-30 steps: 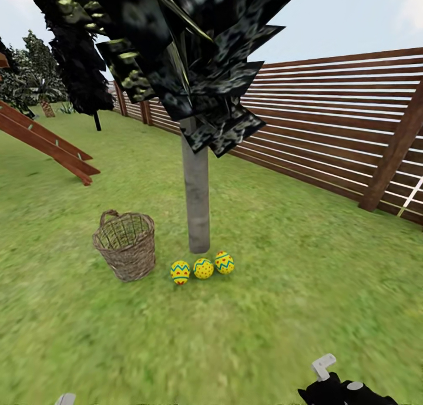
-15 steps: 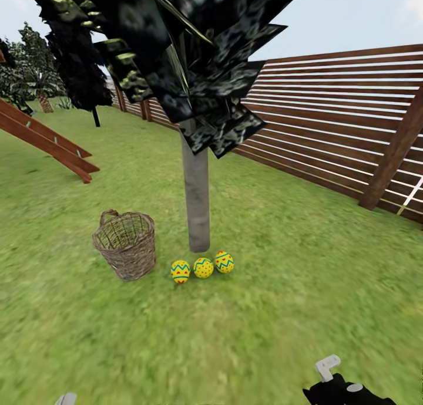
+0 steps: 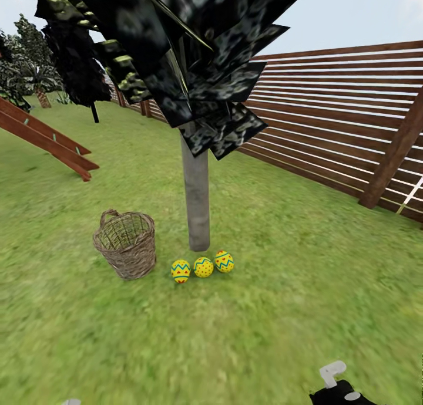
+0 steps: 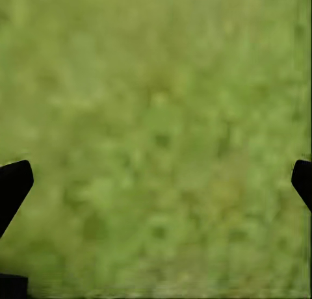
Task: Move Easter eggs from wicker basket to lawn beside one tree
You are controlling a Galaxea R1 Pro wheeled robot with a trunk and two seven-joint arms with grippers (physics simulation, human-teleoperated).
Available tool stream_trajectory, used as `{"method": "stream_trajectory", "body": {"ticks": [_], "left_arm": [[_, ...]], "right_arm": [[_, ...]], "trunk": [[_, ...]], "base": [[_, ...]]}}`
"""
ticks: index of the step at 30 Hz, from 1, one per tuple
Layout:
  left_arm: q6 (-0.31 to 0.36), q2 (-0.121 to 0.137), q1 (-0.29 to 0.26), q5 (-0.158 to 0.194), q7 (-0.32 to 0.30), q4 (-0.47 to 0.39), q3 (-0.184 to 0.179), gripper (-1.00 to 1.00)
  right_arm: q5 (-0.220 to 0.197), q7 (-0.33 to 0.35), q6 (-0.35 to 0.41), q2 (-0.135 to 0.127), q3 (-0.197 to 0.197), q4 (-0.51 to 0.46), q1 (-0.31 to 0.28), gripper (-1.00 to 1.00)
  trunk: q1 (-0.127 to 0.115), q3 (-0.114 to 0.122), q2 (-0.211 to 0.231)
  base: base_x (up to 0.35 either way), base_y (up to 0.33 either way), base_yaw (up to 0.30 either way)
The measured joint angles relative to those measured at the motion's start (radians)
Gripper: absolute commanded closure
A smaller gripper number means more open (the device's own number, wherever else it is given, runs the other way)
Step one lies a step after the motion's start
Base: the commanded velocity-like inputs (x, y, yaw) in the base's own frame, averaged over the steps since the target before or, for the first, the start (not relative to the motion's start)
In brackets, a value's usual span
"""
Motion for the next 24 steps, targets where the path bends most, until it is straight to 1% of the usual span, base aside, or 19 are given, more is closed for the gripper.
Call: {"method": "stream_trajectory", "body": {"ticks": [1, 2, 4, 5, 7, 8, 9, 11, 12, 14, 15, 16, 17, 19, 22, 24], "left_arm": [[0.000, -0.011, -0.004, 0.000, 0.045, -0.001, -0.001, -1.00], [0.000, -0.025, -0.015, -0.001, 0.110, -0.002, -0.003, -1.00], [0.001, -0.031, -0.020, -0.001, 0.167, -0.002, -0.004, -1.00], [0.001, -0.032, -0.021, -0.001, 0.182, -0.002, -0.004, -1.00], [0.003, -0.035, -0.024, -0.002, 0.258, -0.003, -0.004, -1.00], [0.003, -0.037, -0.024, -0.002, 0.307, -0.004, -0.004, -1.00], [0.006, -0.049, -0.025, 0.000, 0.437, -0.009, -0.005, -1.00], [0.007, -0.072, -0.025, 0.002, 0.537, -0.019, -0.005, -1.00], [0.008, -0.096, -0.026, 0.002, 0.604, -0.024, -0.007, -1.00], [0.008, -0.127, -0.028, 0.003, 0.703, -0.026, -0.007, -1.00], [0.009, -0.148, -0.029, 0.003, 0.800, -0.027, -0.007, -1.00], [0.009, -0.157, -0.030, 0.000, 0.841, -0.026, -0.006, -1.00], [0.009, -0.171, -0.030, -0.001, 0.894, -0.018, -0.006, -1.00], [0.009, -0.179, -0.030, 0.000, 0.922, -0.012, -0.006, -1.00], [0.009, -0.183, -0.030, 0.000, 0.935, -0.006, -0.007, -1.00], [0.009, -0.194, -0.030, 0.000, 0.940, 0.028, -0.008, -1.00]], "right_arm": [[0.002, -0.020, -0.001, 0.010, 0.000, 0.009, 0.009, -1.00], [0.004, -0.043, -0.003, 0.023, 0.000, 0.018, 0.027, -1.00], [0.010, -0.053, -0.004, 0.031, 0.000, 0.023, 0.044, -1.00], [0.011, -0.054, -0.004, 0.034, 0.000, 0.024, 0.048, -1.00], [0.009, -0.057, -0.008, 0.041, 0.000, 0.025, 0.064, -1.00], [0.006, -0.058, -0.017, 0.044, 0.000, 0.025, 0.070, -1.00], [0.003, -0.059, -0.069, 0.051, 0.000, 0.029, 0.089, -1.00], [0.000, -0.059, -0.116, 0.060, 0.000, 0.030, 0.113, -1.00], [-0.001, -0.059, -0.138, 0.064, 0.000, 0.030, 0.128, -1.00], [-0.002, -0.059, -0.152, 0.068, 0.000, 0.030, 0.140, -1.00], [-0.003, -0.059, -0.158, 0.069, 0.000, 0.030, 0.145, -1.00], [-0.003, -0.059, -0.159, 0.070, 0.000, 0.030, 0.146, -1.00], [-0.004, -0.059, -0.160, 0.070, 0.000, 0.030, 0.147, -1.00], [-0.003, -0.059, -0.156, 0.070, 0.000, 0.031, 0.148, -1.00], [-0.002, -0.059, -0.153, 0.070, 0.000, 0.035, 0.149, -1.00], [0.000, -0.058, -0.150, 0.070, 0.000, 0.044, 0.158, -1.00]], "trunk": [[-0.004, 0.002, 0.007], [-0.008, 0.003, 0.014], [-0.015, 0.006, 0.028], [-0.019, 0.008, 0.035], [-0.027, 0.011, 0.049], [-0.031, 0.012, 0.056], [-0.035, 0.014, 0.063], [-0.042, 0.017, 0.077], [-0.046, 0.018, 0.084], [-0.054, 0.022, 0.098], [-0.058, 0.023, 0.105], [-0.061, 0.025, 0.112], [-0.065, 0.026, 0.119], [-0.073, 0.029, 0.133], [-0.084, 0.034, 0.154], [-0.092, 0.037, 0.168]], "base": [[0.000, 0.000, 0.000], [0.000, 0.000, 0.000], [0.000, 0.000, 0.000], [0.000, 0.000, 0.000], [0.000, 0.000, 0.000], [0.000, 0.000, 0.000], [0.000, 0.000, 0.000], [0.000, 0.000, 0.000], [0.000, 0.000, 0.000], [0.000, 0.000, 0.000], [0.000, 0.000, 0.000], [0.000, 0.000, 0.000], [0.000, 0.000, 0.000], [0.000, 0.000, 0.000], [0.000, 0.000, 0.000], [0.000, 0.000, 0.000]]}}
